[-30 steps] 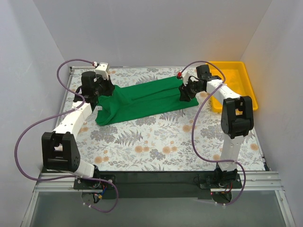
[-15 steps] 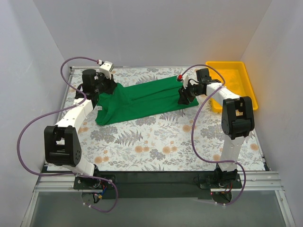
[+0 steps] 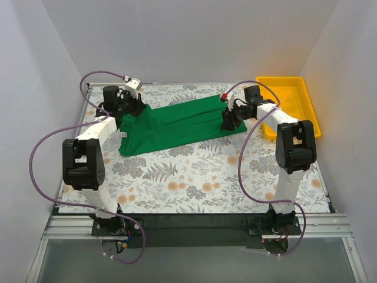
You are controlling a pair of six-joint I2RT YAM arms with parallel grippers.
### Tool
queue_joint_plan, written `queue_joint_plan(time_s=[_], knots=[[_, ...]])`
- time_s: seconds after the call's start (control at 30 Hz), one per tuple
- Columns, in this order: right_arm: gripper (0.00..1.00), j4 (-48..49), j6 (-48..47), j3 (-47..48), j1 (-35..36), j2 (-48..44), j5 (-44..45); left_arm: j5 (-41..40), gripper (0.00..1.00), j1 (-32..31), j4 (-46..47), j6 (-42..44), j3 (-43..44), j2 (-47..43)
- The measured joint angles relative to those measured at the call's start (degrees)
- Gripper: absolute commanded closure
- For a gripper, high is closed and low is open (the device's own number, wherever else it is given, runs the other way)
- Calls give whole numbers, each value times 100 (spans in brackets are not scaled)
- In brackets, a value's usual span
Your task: Fold and stack the t-shirts
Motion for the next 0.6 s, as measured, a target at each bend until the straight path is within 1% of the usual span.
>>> queue_joint_plan(time_s=[0.3,0.6], knots=[[46,2,-2,0,0,0,-72,15,100,114,111,184,247,155],[46,2,0,0,-4,0,-177,-254,100,120,205,348,323,518]])
